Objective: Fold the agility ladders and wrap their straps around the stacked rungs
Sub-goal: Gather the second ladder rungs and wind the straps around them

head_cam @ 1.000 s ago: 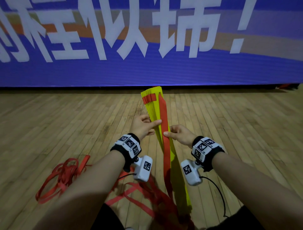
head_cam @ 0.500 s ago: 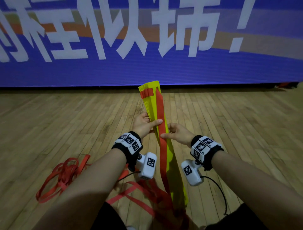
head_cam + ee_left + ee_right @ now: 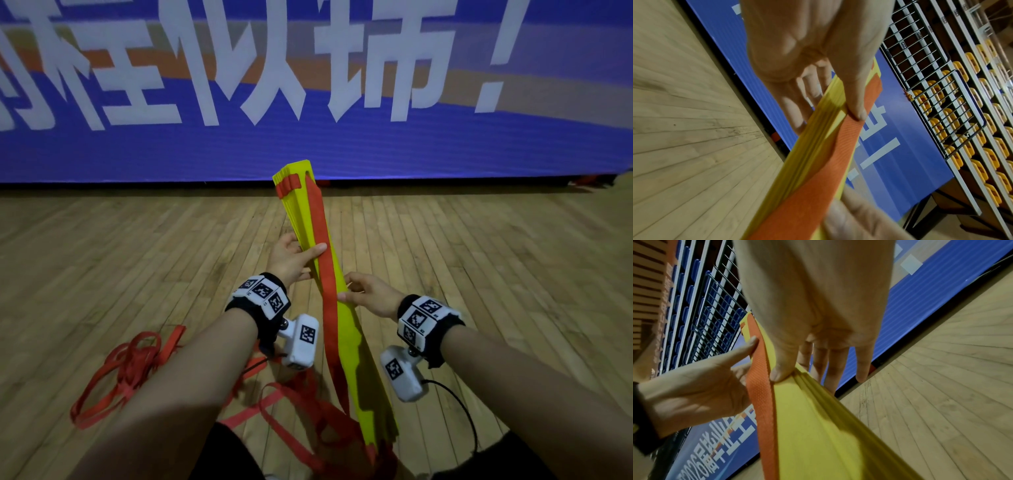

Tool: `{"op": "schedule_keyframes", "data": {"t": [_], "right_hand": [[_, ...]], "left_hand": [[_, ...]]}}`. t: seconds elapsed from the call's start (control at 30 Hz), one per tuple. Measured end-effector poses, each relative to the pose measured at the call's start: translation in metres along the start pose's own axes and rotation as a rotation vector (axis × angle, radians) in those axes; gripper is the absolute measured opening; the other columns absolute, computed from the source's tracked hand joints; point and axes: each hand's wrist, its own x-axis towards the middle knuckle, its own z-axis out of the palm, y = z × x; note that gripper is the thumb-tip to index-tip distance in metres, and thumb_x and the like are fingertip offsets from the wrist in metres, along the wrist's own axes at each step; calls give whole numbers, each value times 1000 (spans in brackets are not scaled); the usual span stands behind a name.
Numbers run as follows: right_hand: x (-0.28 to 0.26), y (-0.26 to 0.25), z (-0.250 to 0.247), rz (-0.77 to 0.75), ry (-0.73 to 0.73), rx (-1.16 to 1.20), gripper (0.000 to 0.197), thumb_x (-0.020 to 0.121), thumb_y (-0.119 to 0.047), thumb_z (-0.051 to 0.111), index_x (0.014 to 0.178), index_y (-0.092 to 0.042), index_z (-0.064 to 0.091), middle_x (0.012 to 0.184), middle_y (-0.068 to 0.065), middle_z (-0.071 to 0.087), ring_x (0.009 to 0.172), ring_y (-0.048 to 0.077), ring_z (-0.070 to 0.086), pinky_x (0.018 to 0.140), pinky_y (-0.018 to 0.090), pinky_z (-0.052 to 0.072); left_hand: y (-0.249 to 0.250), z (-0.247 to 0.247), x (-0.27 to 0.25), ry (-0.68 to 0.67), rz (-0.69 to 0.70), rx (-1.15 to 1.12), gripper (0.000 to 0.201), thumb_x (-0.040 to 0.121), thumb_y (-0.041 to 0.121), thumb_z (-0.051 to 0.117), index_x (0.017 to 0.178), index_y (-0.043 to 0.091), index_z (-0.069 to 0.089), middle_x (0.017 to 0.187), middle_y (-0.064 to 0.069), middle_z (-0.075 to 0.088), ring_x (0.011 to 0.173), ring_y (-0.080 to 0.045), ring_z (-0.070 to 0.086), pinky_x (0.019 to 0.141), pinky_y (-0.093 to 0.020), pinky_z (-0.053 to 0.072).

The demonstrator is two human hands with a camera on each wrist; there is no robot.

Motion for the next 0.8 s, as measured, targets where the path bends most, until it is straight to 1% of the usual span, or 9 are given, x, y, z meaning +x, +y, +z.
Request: {"op": "schedule_keyframes", "data": {"t": [0.1, 0.2, 0.33, 0.4, 0.47, 0.53, 0.63, 0.7, 0.8], "right_hand": [[-1, -5, -3, -27, 16, 43, 14, 94, -13, 56, 106, -7, 57, 83, 1, 62, 76, 14, 60, 70, 20, 49], [-1, -11, -5, -58, 54, 79, 9, 95, -11, 55, 103, -8, 57, 79, -2, 62, 70, 6, 59, 61, 11, 45], [3, -16, -5, -52, 99, 99, 14, 92, -15, 59, 105, -8, 60, 81, -1, 62, 72, 7, 58, 62, 12, 46], [7, -15, -3, -47, 204, 88, 24, 88, -17, 65, 109, -6, 61, 83, 0, 61, 76, 8, 58, 66, 14, 46], [10, -14, -1, -66, 372, 88, 20, 81, -16, 74, 96, -12, 61, 82, 1, 59, 78, 11, 56, 75, 23, 48], [11, -16, 0, -92, 433, 103, 16, 78, -15, 76, 83, -18, 61, 80, 4, 59, 79, 14, 56, 82, 32, 50], [3, -24, 0, -97, 278, 102, 4, 87, -12, 66, 89, -11, 69, 85, 6, 65, 82, 15, 60, 82, 28, 51], [-1, -28, 0, -77, 175, 106, 13, 91, -12, 61, 98, -6, 69, 85, 0, 65, 78, 8, 58, 72, 14, 47], [-4, -30, -2, 9, 46, 105, 18, 91, -22, 60, 102, -11, 69, 96, -2, 67, 82, 1, 56, 68, 12, 41]], "left_hand": [[-4, -2, -5, -61, -42, 46, 33, 82, 15, 73, 106, 16, 50, 108, -12, 69, 96, -26, 68, 82, -41, 57], [-6, -1, -9, -147, -93, 74, 38, 83, 15, 73, 115, 12, 53, 108, -13, 70, 95, -26, 69, 82, -44, 57], [-3, 2, -14, -148, -86, 65, 35, 83, 12, 72, 115, 7, 57, 105, -15, 70, 80, -18, 71, 58, -28, 58], [-1, 2, -14, -101, -70, 46, 33, 83, 10, 71, 112, 4, 56, 104, -16, 70, 75, -17, 71, 53, -25, 56], [-1, 2, -12, -53, -60, 37, 27, 83, 9, 72, 105, 6, 56, 100, -15, 70, 71, -16, 70, 51, -25, 55], [-3, 1, -10, -10, -50, 47, 21, 83, 10, 72, 96, 12, 56, 96, -11, 70, 71, -15, 69, 50, -24, 55], [-4, 0, -9, 24, -39, 38, 23, 83, 11, 73, 91, 17, 52, 99, -12, 69, 72, -15, 69, 49, -23, 54], [-4, 0, -7, 48, -32, 39, 24, 83, 12, 73, 93, 18, 51, 101, -11, 69, 74, -15, 68, 50, -23, 53], [-4, 0, -7, 83, -29, 22, 23, 84, 12, 71, 93, 17, 51, 102, -11, 68, 81, -20, 67, 52, -22, 52]]}}
